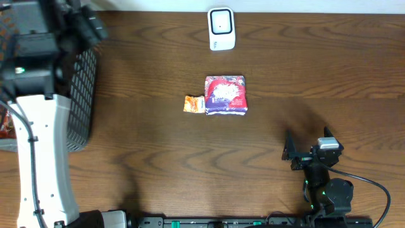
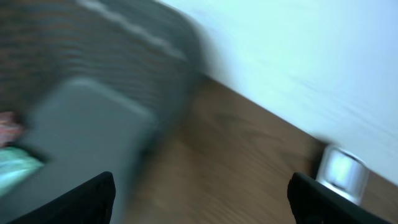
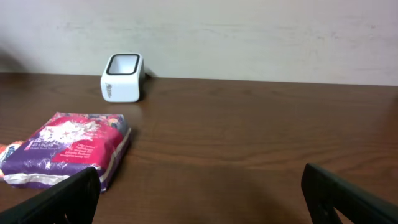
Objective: Scan the item barcode
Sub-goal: 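Move the left gripper back into the grey basket toward the Topic bar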
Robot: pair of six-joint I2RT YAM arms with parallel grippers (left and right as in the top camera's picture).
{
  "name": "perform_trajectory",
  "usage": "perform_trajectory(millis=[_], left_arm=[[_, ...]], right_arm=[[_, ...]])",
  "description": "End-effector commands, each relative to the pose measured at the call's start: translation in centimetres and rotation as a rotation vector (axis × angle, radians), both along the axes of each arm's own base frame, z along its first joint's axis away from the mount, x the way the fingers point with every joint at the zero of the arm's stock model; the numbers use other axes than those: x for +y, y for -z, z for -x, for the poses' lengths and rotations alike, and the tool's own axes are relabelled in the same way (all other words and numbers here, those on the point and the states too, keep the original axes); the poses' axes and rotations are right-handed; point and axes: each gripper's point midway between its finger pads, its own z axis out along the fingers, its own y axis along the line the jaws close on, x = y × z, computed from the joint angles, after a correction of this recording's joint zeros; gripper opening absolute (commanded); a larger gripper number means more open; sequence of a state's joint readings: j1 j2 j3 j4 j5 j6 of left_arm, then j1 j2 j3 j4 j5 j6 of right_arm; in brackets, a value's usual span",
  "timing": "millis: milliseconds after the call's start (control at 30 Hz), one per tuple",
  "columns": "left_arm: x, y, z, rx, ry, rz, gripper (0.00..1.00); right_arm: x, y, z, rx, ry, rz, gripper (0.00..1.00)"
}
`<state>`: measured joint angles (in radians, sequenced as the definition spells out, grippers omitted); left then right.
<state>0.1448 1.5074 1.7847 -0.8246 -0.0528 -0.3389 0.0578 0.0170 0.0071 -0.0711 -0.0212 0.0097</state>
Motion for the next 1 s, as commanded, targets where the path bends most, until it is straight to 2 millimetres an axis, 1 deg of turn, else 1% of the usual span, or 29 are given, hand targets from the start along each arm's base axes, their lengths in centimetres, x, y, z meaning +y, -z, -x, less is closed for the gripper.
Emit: perform_trajectory(millis=[0, 67, 200, 300, 433, 533, 967], left_arm=[[5.9, -0.7, 2.3, 0.020, -0.204, -0.096, 0.88], [8.6, -0.4, 3.7, 0.047, -0.288, -0.110, 0.88], [12.5, 0.7, 6.3, 0.104, -0.399, -0.097, 0.88], [14.5, 1.7, 8.0, 0.156, -0.458, -0.083, 0.88], [16.4, 3.6, 9.9, 0.217, -0.520, -0.061, 0.88], [16.8, 4.4, 10.2, 0.242, -0.530, -0.054, 0.88], [17.4, 7.0, 9.3, 0.323, -0.511, -0.045, 0.88]], right_arm=[[0.1, 0.1, 0.0, 0.000, -0.002, 0.015, 0.99], [0.1, 0.1, 0.0, 0.000, -0.002, 0.016, 0.99], [0.1, 0.1, 0.0, 0.000, -0.002, 0.016, 0.99], [0.1, 0.1, 0.0, 0.000, -0.002, 0.015, 0.99], [0.1, 0.1, 0.0, 0.000, -0.002, 0.016, 0.99], [0.1, 0.1, 0.0, 0.000, -0.002, 0.016, 0.99], [0.1, 0.1, 0.0, 0.000, -0.002, 0.016, 0.99]])
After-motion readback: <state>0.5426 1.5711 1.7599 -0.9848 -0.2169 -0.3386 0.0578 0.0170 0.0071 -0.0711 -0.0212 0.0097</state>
